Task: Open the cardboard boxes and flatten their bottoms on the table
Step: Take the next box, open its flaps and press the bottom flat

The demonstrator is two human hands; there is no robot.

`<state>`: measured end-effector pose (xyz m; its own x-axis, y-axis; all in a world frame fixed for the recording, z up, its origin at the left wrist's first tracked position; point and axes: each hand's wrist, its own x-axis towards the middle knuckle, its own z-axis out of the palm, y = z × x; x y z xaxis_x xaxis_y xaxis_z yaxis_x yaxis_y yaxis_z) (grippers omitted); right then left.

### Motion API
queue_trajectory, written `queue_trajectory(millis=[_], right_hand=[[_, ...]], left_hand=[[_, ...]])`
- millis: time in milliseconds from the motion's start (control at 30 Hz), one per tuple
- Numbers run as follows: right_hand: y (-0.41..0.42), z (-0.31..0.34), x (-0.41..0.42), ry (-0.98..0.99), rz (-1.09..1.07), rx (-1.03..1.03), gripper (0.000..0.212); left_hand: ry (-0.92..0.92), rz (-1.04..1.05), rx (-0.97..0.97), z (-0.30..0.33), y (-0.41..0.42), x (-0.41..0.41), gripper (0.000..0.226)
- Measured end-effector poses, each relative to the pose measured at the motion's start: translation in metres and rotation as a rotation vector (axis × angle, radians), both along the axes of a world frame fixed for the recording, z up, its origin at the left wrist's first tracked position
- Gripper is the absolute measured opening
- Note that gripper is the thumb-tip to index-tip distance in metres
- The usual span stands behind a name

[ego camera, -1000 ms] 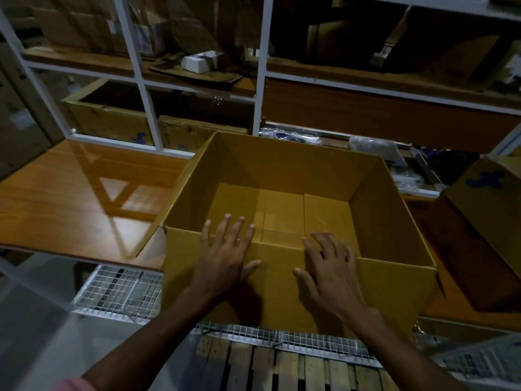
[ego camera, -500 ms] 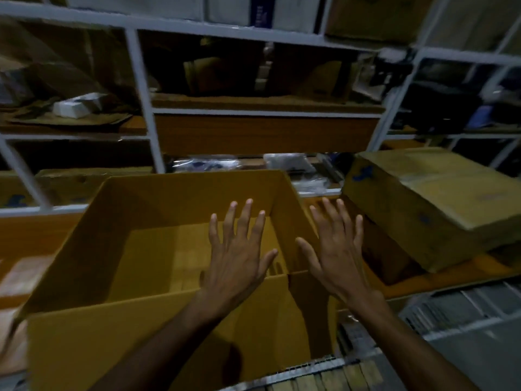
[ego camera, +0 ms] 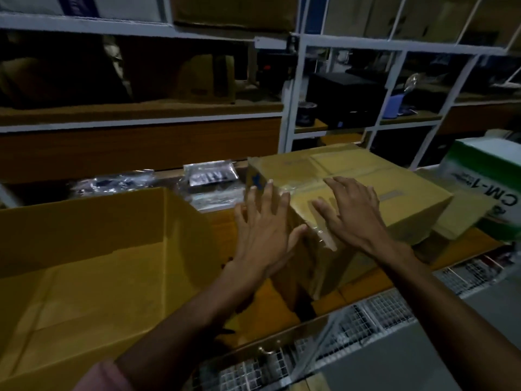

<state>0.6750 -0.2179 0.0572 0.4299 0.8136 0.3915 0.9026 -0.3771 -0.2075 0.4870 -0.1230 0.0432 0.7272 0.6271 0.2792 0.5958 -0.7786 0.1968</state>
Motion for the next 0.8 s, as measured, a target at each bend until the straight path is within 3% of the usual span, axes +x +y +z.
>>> queue_trajectory(millis=[333,500,800], right_hand=[[0.003,-0.021,0.154,0.145,-0.025,-0.271,0.090],[0.006,-0.034,0.194,0.161,-0.056,-0.390,0.080],[0.053,-0.017,0.287,0.186,-0.070,-0.451,0.084]], left_hand=[[0.023,0.163,-0.222,-0.002,0.023,0.135,0.080],[0.053,0.284,-0.388,-0.017,0.038,0.152,0.079],[0.122,0.287,-0.372,-0.024,0.076,0.147,0.072]])
